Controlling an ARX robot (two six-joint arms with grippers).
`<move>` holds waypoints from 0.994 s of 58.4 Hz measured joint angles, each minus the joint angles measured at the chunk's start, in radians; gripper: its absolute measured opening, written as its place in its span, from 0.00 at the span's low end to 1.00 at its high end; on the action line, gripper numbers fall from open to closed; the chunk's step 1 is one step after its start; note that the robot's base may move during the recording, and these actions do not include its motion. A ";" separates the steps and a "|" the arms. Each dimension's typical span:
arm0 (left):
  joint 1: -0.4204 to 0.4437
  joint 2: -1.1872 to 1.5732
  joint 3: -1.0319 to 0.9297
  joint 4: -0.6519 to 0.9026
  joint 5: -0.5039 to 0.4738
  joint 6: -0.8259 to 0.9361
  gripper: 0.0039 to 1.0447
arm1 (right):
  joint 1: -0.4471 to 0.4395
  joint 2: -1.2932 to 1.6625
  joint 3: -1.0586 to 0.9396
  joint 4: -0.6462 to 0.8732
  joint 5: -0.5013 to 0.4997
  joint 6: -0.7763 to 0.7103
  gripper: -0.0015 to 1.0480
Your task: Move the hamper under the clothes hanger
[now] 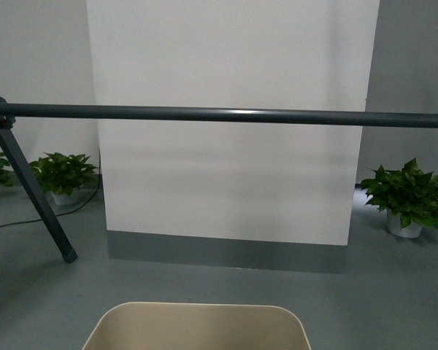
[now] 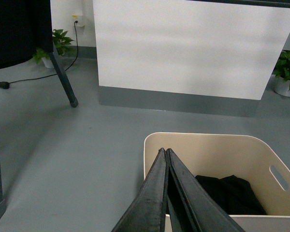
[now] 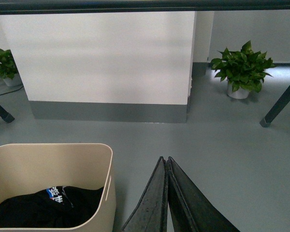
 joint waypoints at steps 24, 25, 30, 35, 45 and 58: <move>0.000 -0.193 0.000 -0.222 0.002 0.000 0.03 | 0.000 -0.247 0.001 -0.254 -0.002 0.000 0.02; 0.000 -0.222 0.000 -0.255 0.001 0.000 0.03 | 0.000 -0.251 0.000 -0.254 -0.002 0.000 0.02; 0.000 -0.280 0.000 -0.288 0.000 0.000 0.03 | 0.000 -0.251 0.000 -0.258 -0.002 0.000 0.02; 0.000 -0.283 0.000 -0.291 0.000 0.000 0.03 | 0.000 -0.251 0.000 -0.258 -0.003 0.000 0.02; 0.000 -0.285 0.000 -0.292 0.000 0.000 0.03 | 0.000 -0.252 0.000 -0.259 -0.003 0.000 0.02; 0.000 -0.285 0.000 -0.292 0.000 0.000 0.03 | 0.000 -0.252 0.000 -0.259 -0.003 0.000 0.02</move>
